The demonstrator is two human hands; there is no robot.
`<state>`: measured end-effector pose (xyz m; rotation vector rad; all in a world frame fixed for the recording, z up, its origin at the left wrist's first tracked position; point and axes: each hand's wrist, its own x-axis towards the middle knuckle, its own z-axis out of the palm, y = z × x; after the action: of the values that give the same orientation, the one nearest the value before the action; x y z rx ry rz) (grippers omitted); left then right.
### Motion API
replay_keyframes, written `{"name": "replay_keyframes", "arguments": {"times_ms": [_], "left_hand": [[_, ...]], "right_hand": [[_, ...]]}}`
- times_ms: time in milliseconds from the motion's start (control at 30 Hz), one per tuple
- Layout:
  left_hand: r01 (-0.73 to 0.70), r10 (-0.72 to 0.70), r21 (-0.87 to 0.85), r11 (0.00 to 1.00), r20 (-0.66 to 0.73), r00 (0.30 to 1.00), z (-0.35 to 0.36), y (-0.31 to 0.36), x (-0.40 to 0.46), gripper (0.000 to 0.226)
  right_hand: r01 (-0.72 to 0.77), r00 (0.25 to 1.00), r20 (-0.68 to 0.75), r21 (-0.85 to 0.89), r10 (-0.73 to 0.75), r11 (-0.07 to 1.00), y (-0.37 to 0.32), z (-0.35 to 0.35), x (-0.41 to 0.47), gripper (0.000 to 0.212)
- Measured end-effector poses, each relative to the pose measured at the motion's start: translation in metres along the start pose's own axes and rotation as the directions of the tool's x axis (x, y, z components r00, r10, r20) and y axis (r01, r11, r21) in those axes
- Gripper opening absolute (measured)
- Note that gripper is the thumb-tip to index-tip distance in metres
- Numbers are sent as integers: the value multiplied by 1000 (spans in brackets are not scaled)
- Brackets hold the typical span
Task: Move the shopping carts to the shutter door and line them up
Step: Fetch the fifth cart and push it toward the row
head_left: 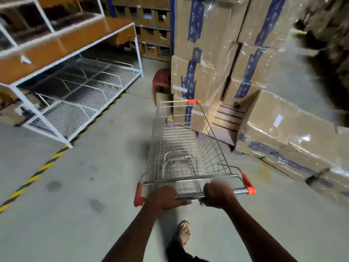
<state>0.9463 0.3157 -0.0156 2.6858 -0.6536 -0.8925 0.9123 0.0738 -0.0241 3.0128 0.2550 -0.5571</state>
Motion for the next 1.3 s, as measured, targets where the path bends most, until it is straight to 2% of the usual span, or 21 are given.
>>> {"name": "replay_keyframes", "arguments": {"times_ms": [67,133,200,267,333,433,467,567,633,733,867,933,1100,1300], "left_hand": [[40,-41,-41,998,-28,999,11,-4,-32,79],[87,-92,-86,993,-59,994,24,-10,-62,65],[153,-168,-141,978,-95,981,37,-16,-89,66],[201,-225,-179,963,-127,966,52,-22,-113,67],[268,-294,-174,948,-144,945,67,-27,-132,74],[378,-408,-174,909,-187,894,89,-29,-158,81],[403,-434,-179,897,-196,879,98,-29,-166,77],[479,-518,-207,853,-216,828,121,-26,-187,65],[528,-574,-233,817,-232,785,132,-25,-199,55],[596,-651,-272,756,-219,726,153,-18,-222,43],[670,-736,-307,676,-234,635,179,-6,-253,47],[685,-758,-328,651,-232,610,188,0,-267,43],[713,-811,-393,581,-210,546,207,3,-293,43],[735,-848,-430,525,-189,495,212,-27,-320,38]], "right_hand": [[90,994,-53,-38,-92,995,-20,3,-8,54],[157,987,-26,-74,-159,985,-40,9,-13,59],[206,978,8,-100,-206,973,-55,25,-12,57],[222,973,-47,-91,-227,971,-75,25,-15,50],[271,962,17,-37,-271,962,-95,11,-22,46],[352,936,4,-7,-352,936,-113,15,-23,58],[386,921,-45,-41,-388,922,-118,20,-20,62],[506,843,-151,-104,-516,856,-133,44,-6,53],[510,846,-87,-151,-526,847,-148,37,-14,50],[608,778,-56,-187,-626,772,-169,26,-35,43],[687,721,19,-159,-693,709,-197,15,-57,43],[718,692,85,-184,-717,671,-209,14,-67,39],[778,616,86,-224,-783,587,-239,16,-79,36],[832,538,137,-246,-831,498,-292,14,-65,28]]}}
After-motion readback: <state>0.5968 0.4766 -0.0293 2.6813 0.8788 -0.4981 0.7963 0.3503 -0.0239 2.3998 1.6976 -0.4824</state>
